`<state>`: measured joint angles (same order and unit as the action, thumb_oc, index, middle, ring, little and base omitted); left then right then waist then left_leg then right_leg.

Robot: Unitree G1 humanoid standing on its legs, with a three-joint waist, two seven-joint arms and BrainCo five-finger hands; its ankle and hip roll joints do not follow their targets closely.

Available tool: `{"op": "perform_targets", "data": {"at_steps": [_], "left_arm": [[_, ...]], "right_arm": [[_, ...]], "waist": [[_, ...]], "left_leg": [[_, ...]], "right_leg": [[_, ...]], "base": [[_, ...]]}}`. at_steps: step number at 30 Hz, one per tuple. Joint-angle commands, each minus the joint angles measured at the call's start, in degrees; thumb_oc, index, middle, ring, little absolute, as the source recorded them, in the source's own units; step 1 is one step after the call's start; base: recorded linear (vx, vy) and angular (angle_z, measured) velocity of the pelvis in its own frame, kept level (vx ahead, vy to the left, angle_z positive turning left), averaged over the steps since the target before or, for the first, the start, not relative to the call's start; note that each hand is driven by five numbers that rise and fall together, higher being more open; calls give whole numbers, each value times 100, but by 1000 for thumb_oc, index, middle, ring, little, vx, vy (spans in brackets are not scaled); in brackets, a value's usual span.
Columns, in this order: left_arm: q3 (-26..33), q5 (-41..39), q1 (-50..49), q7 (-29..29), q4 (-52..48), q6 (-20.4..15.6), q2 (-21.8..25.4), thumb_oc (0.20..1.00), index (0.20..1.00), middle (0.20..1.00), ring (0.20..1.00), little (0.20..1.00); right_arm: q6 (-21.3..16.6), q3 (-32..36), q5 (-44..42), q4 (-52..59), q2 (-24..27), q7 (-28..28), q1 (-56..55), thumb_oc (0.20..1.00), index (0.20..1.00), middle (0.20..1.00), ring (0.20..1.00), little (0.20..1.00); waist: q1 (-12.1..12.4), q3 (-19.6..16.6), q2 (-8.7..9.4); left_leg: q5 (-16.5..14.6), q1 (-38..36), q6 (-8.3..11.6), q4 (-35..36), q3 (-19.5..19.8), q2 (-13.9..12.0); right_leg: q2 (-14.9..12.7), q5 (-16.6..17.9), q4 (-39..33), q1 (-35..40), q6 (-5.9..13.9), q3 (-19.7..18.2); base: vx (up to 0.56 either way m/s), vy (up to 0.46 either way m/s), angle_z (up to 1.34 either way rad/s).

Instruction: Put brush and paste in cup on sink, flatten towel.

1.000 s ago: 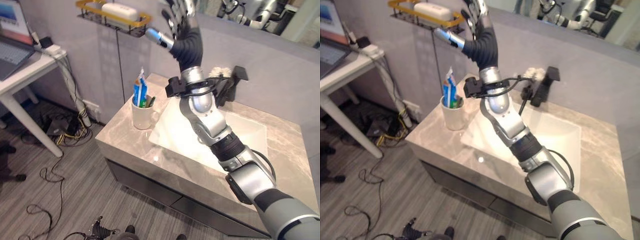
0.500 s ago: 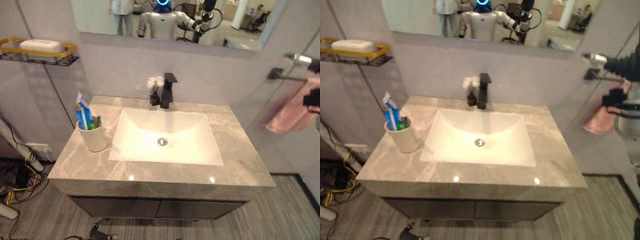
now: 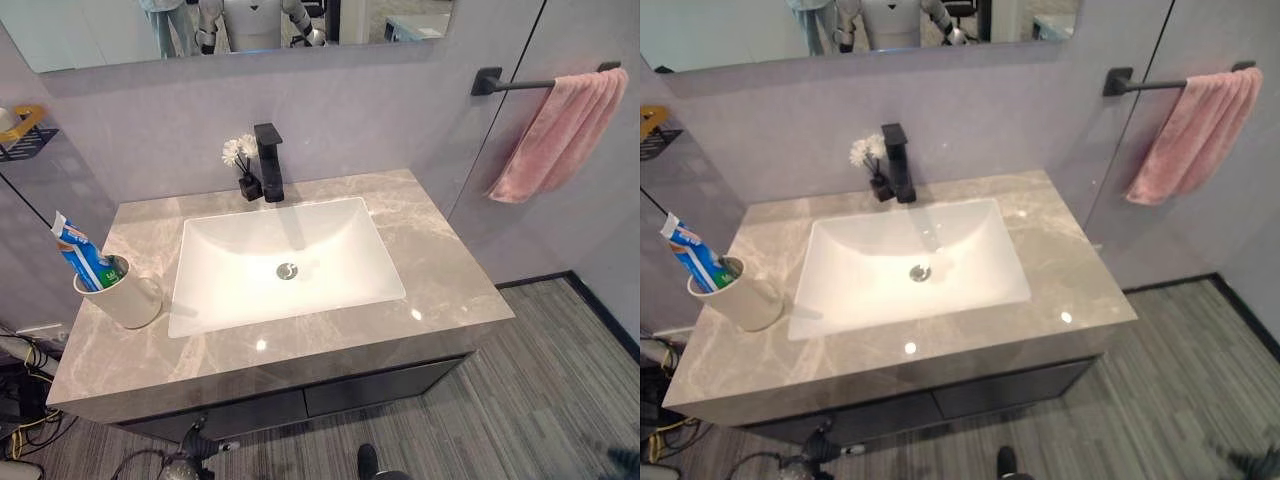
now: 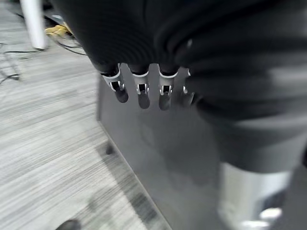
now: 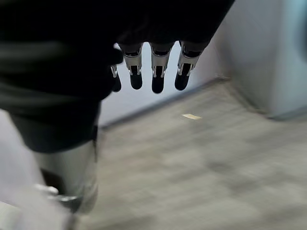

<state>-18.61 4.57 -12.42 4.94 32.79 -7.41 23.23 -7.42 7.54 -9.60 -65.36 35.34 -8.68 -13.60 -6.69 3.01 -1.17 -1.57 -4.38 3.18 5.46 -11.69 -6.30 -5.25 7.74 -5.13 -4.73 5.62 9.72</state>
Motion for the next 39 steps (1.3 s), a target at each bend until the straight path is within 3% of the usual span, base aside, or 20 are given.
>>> {"op": "perform_targets", "data": {"at_steps": [1, 2, 3, 5, 7, 11, 14, 15, 16, 17, 21, 25, 34, 39], "left_arm": [[359, -176, 69, -576, 32, -194, 233, 1000, 1000, 1000, 1000, 1000], [685, -1265, -445, -1126, -904, -20, 380, 1000, 1000, 1000, 1000, 1000], [732, -1391, -562, -1233, -1240, -31, 450, 1000, 1000, 1000, 1000, 1000], [753, -1740, -937, -1634, -2653, -13, 1045, 1000, 1000, 1000, 1000, 1000], [728, -1892, -955, -1830, -3512, -79, 1483, 1000, 1000, 1000, 1000, 1000], [1151, -2697, -905, -1700, -5126, -285, 1890, 1000, 1000, 1000, 1000, 1000], [1990, -3755, -990, -1437, -5982, -579, 2137, 1000, 1000, 1000, 1000, 1000], [2323, -3960, -997, -1276, -6070, -691, 2129, 448, 448, 448, 448, 448], [2423, -4025, -891, -1182, -6013, -749, 2144, 316, 316, 316, 316, 316], [2878, -4254, -996, -1130, -5968, -884, 2065, 200, 200, 200, 200, 200], [3045, -4300, -964, -960, -5273, -919, 1862, 200, 200, 200, 200, 200], [2885, -4703, -941, -1022, -4305, -730, 1789, 200, 200, 200, 200, 200], [2735, -4670, -804, -1037, -3741, -625, 1712, 200, 200, 200, 200, 200], [2661, -4660, -716, -1043, -3610, -554, 1947, 200, 200, 200, 200, 200]], "right_arm": [[-128, -46, 7, 106, 131, 435, 663, 1000, 1000, 1000, 1000, 1000], [-33, -714, 295, 14, -367, 916, 659, 1000, 1000, 1000, 1000, 1000], [-24, -942, 400, 161, -498, 1046, 609, 1000, 1000, 1000, 1000, 1000], [-185, -1357, 200, 1357, -821, 1287, 343, 1000, 1000, 1000, 1000, 1000], [-284, -1580, 58, 1664, -1029, 1221, 437, 1000, 1000, 1000, 1000, 1000], [-392, -2022, -38, 1997, -1366, 1139, 543, 1000, 1000, 1000, 1000, 1000], [-453, -2146, 167, 1995, -1364, 969, 471, 1000, 1000, 1000, 1000, 1000], [-459, -2135, 192, 1958, -1378, 916, 441, 1000, 1000, 1000, 1000, 1000], [-468, -2133, 192, 1949, -1376, 898, 433, 1000, 1000, 1000, 1000, 1000], [-478, -2001, 232, 1934, -1364, 855, 303, 1000, 1000, 1000, 1000, 1000], [-454, -1845, 310, 1813, -1392, 749, 285, 1000, 1000, 1000, 1000, 1000], [-415, -1773, 260, 1880, -1409, 694, 363, 1000, 1000, 1000, 1000, 1000], [-366, -1825, 494, 1999, -1268, 723, 324, 1000, 1000, 1000, 1000, 1000], [-339, -1812, 578, 1981, -1218, 662, 346, 1000, 1000, 1000, 1000, 1000]], "waist": [[169, -36, 224], [243, 3, 88], [252, 1, 58], [237, -14, -3], [250, -33, -31], [306, -51, -25], [426, -19, 2], [474, -3, 13], [504, 0, 17], [574, 15, 41], [613, 49, 48], [593, 147, -86], [508, 213, -147], [421, 250, -170]], "left_leg": [[427, 280, 72, -46, 326, 25], [468, 303, 97, -46, 378, 19], [508, 356, 106, -46, 398, 16], [563, 443, 152, -46, 459, -9], [564, 455, 166, -46, 498, -7], [541, 430, 175, -46, 569, 3], [571, 458, 193, -46, 723, 8], [590, 485, 200, -46, 793, 23], [602, 496, 203, -46, 818, 31], [605, 508, 205, -46, 880, 54], [574, 501, 182, -46, 878, 85], [583, 583, 157, -46, 769, 122], [507, 589, 97, -46, 631, 168], [492, 632, 86, -46, 546, 197]], "right_leg": [[-306, -212, 108, 745, 317, 91], [-285, -213, 40, 789, 306, 163], [-279, -205, 18, 762, 295, 178], [-257, -237, 13, 743, 276, 223], [-255, -249, 13, 760, 272, 245], [-250, -289, 57, 821, 243, 331], [-236, -349, 147, 850, 212, 469], [-231, -363, 155, 867, 204, 546], [-232, -362, 153, 876, 201, 581], [-238, -374, 136, 923, 213, 673], [-284, -360, 109, 942, 244, 686], [-351, -281, 55, 803, 305, 562], [-410, -293, 111, 672, 336, 395], [-428, -264, 134, 562, 363, 302]], "base": [[-24, -44, 23], [-33, -42, 20], [-45, -65, 31], [-23, -59, 43], [10, -39, 19], [22, -30, 7], [4, -29, 22], [2, -19, 41], [33, -10, 50], [46, 4, 50], [35, 18, 6], [38, 56, -5], [45, 26, -10], [34, 21, -10]]}}
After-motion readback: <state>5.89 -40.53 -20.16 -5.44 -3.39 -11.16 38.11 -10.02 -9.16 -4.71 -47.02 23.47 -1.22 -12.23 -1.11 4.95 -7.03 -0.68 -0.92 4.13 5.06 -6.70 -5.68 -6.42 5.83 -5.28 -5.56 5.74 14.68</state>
